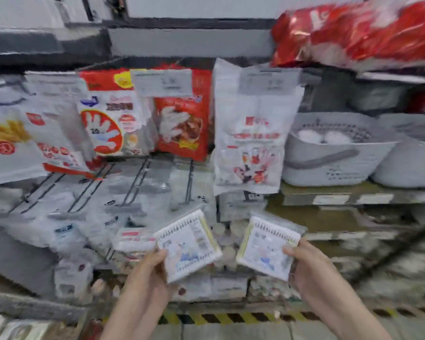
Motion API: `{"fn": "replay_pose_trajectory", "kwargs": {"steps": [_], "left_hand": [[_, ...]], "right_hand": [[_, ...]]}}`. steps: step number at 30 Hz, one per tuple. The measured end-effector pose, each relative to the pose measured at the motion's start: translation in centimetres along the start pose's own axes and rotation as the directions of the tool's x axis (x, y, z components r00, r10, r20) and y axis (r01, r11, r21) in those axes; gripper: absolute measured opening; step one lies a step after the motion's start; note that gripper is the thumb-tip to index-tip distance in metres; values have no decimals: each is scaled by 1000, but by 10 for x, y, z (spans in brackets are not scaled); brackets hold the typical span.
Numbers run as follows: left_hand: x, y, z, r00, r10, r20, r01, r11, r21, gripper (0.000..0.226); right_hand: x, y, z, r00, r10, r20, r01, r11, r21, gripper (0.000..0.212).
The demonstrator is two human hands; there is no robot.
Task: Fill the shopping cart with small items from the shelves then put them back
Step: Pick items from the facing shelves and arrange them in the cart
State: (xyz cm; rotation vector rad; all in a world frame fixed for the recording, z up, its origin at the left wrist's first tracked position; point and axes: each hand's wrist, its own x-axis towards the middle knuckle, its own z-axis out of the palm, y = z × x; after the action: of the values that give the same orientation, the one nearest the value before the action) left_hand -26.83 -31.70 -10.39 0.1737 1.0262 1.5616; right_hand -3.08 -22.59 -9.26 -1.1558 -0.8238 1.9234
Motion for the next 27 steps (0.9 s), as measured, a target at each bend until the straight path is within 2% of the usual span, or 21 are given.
{"fn": "replay_pose_trajectory", "kwargs": {"steps": [1,4,8,13,17,22,27], "left_hand": [[-1,-15,23,998,-40,43,40,999,-4,81],[-3,-57,81,989,-125,82,127,992,-11,50],[1,-89,139,973,-158,169,147,986,80,38],[27,-98,191,978,-89,187,41,969,244,34],[59,-96,229,977,21,212,-89,945,316,15],[106,-88,278,976,86,200,-158,911,380,20],[136,-73,320,938,179,297,-296,859,417,25]], "right_hand": [[-10,-8,-24,999,-13,-33,14,999,33,41],[-35,-28,-88,992,-48,-118,64,989,135,47],[-50,-54,-148,968,-79,-237,134,965,227,44],[-49,-88,-186,944,-193,-267,236,962,138,43],[-26,-122,-202,930,-267,-255,290,955,58,41],[22,-174,-212,915,-319,-248,329,944,-1,42],[66,-223,-215,905,-373,-206,356,927,-116,31]]}}
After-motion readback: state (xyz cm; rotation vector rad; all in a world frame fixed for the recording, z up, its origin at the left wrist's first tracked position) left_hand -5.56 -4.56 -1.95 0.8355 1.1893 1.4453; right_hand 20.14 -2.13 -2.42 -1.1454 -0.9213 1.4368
